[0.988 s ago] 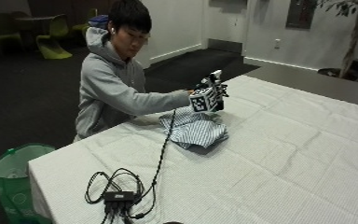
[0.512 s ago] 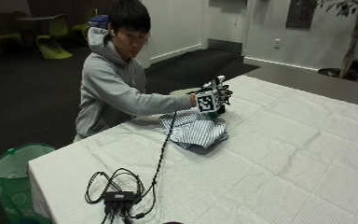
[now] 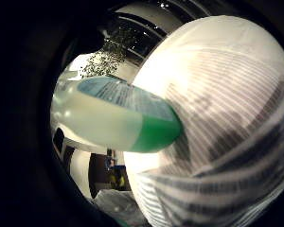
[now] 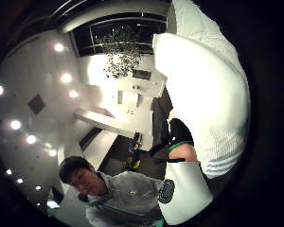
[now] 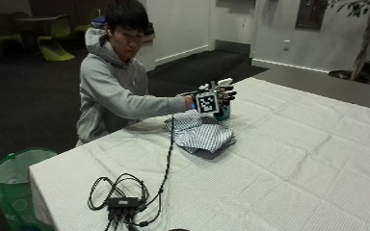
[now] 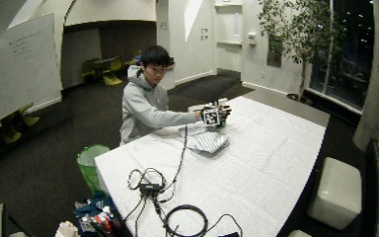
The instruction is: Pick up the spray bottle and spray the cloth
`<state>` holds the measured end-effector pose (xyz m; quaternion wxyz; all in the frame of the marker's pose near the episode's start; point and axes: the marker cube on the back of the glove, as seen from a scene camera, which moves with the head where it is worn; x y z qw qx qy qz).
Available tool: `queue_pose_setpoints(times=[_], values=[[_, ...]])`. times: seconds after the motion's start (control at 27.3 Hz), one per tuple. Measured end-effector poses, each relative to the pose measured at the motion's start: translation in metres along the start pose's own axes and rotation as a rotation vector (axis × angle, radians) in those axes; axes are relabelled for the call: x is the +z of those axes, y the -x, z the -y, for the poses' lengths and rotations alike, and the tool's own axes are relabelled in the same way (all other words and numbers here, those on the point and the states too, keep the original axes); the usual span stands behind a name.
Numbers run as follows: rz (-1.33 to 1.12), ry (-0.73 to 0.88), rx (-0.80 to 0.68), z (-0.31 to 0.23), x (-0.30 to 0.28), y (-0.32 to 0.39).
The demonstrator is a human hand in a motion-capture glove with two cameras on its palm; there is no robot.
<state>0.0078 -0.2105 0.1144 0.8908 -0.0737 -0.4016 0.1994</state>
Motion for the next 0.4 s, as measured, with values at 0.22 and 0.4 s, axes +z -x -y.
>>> queue_pose_setpoints(times=[0.22,0.4], values=[[-0.065,0.167,-0.030,-0.050,-0.022,0.012],[-0.081,0.188,-0.062,-0.074,-0.035,0.032]])
